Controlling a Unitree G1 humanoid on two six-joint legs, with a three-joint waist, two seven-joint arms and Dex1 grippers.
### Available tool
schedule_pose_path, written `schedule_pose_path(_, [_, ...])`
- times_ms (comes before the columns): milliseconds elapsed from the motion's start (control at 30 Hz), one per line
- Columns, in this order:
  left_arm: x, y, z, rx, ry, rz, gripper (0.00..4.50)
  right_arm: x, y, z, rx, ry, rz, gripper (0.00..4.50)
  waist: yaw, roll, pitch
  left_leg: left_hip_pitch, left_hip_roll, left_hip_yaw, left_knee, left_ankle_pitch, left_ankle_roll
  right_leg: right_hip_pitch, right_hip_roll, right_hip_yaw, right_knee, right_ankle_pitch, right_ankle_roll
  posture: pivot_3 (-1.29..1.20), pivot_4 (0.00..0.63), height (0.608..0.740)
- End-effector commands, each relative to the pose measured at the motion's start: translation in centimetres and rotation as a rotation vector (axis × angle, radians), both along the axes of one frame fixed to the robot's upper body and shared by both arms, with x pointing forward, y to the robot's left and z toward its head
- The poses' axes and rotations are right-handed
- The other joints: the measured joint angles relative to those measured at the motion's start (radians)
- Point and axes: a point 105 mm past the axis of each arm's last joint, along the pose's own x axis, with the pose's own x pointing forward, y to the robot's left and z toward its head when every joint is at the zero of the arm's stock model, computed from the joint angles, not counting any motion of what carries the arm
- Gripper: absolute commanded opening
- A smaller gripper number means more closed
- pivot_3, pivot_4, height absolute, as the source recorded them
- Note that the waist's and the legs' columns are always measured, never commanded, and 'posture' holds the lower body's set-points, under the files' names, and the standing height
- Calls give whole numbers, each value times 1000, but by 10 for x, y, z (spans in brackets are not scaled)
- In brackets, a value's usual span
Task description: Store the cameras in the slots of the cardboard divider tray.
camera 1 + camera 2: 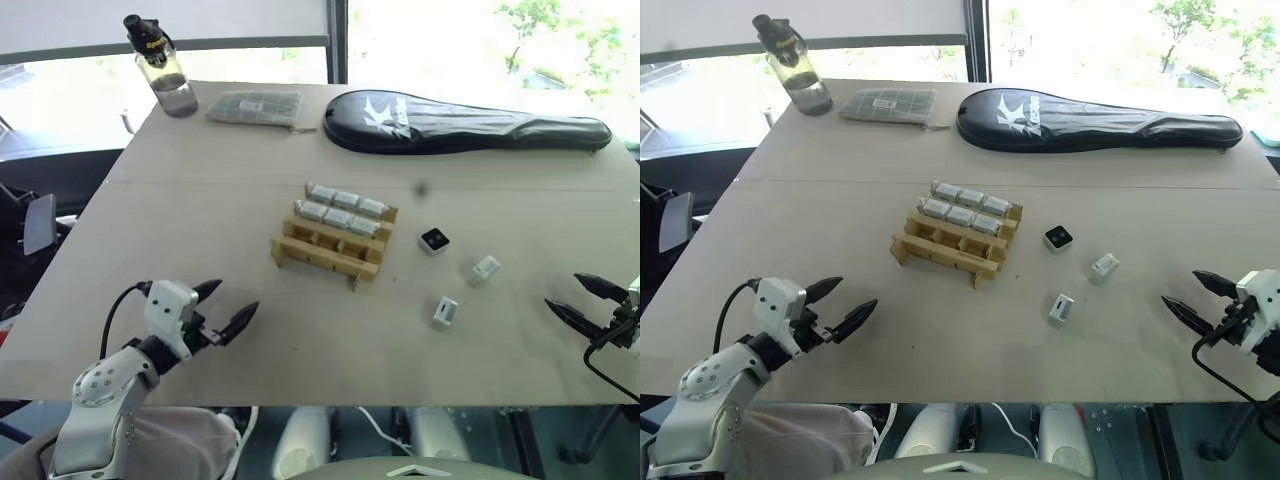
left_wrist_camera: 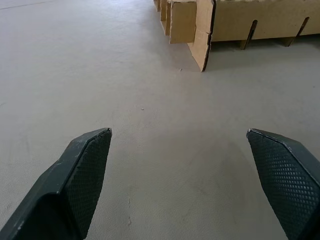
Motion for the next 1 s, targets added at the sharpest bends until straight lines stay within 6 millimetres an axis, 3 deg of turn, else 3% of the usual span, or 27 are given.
schedule_pose_path(33, [2,-7,9,1,-24,-37,4500,-7,-8,11,-32,-45,-11,4334,0,0,0,0,0,0,0,0,0,0,0,0,0,0,0,0,150,740])
schedule_pose_path(800, [4,-6,10,15,2,-82,4500,-24,-3,6,-24,-46,-41,4334,1,0,0,1,0,1,0,0,0,0,1,1,1,0,0,0,150,740])
schedule_pose_path(1000, [9,-12,27,-50,-28,-221,4500,-32,21,10,0,-61,-86,4334,3,0,0,1,0,0,0,0,0,0,1,0,2,0,0,0,150,740])
